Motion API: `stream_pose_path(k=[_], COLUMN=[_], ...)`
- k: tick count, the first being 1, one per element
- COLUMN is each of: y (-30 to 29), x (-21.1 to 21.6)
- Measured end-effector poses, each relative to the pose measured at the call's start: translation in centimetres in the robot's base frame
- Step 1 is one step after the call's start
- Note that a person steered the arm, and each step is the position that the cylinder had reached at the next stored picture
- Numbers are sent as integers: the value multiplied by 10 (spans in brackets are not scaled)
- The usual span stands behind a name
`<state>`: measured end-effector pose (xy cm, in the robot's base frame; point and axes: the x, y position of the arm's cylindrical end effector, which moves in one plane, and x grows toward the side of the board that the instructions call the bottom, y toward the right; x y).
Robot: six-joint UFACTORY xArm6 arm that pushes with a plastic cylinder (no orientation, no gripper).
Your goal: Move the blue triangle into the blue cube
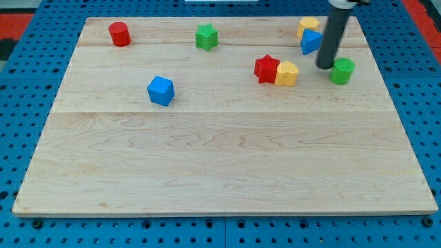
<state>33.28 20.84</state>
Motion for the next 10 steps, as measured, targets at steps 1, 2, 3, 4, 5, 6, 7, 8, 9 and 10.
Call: stream_pose_path(k=[1, 2, 3, 4, 5, 6, 7, 8, 9, 10], y=[11, 10, 7, -40, -98, -111, -123, -167, -197, -246], x=[-20, -52, -80, -72, -34, -13, 13, 41, 65, 90])
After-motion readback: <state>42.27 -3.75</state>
